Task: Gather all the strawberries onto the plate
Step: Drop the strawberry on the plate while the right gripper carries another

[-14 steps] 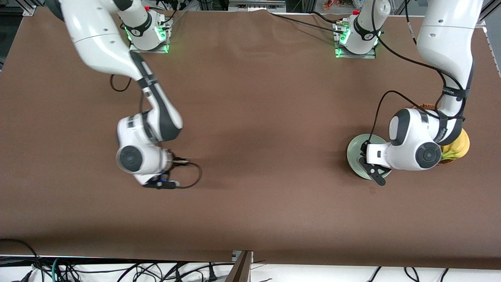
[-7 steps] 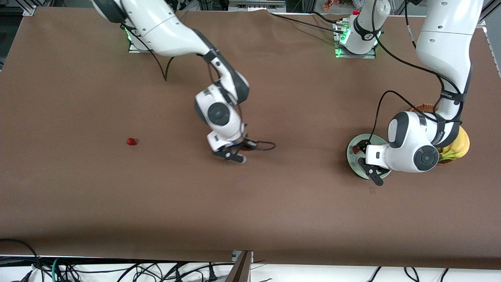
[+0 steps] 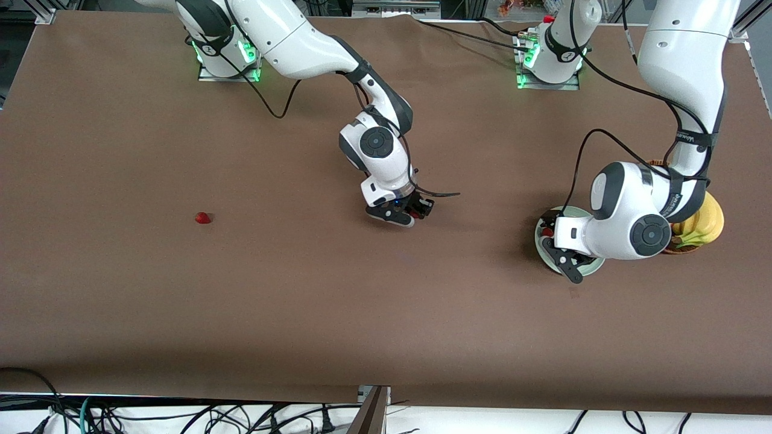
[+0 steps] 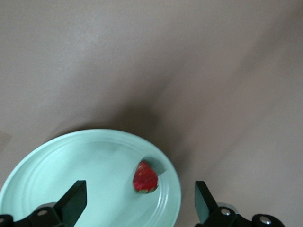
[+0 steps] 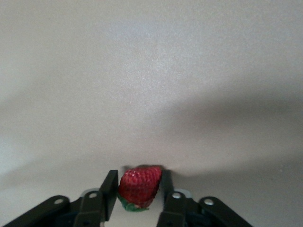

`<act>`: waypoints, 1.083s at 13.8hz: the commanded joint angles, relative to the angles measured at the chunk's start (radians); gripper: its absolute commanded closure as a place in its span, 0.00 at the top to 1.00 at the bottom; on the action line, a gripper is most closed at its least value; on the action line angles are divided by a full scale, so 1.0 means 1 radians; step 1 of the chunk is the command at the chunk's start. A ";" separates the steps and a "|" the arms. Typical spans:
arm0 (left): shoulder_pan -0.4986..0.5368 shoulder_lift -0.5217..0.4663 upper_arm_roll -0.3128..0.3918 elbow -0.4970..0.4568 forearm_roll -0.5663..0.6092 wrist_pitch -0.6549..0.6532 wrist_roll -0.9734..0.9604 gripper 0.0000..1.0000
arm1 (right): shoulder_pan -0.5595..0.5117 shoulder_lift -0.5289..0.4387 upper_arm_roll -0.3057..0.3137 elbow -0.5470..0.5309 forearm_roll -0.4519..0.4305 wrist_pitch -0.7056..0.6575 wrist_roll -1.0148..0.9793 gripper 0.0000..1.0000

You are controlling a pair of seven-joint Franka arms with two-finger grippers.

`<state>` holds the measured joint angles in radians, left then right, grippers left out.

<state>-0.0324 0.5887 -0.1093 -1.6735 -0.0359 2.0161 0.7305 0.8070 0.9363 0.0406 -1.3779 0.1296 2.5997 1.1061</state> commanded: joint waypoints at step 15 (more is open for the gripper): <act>-0.210 0.033 -0.194 -0.073 0.008 0.284 -1.313 1.00 | -0.499 -0.234 -0.246 -0.011 -0.011 -0.857 -1.251 1.00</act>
<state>-0.2177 0.6145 -0.3111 -1.7176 -0.0360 2.2331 -0.4166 0.2930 0.7460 -0.1479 -1.3067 0.1268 1.7567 -0.0432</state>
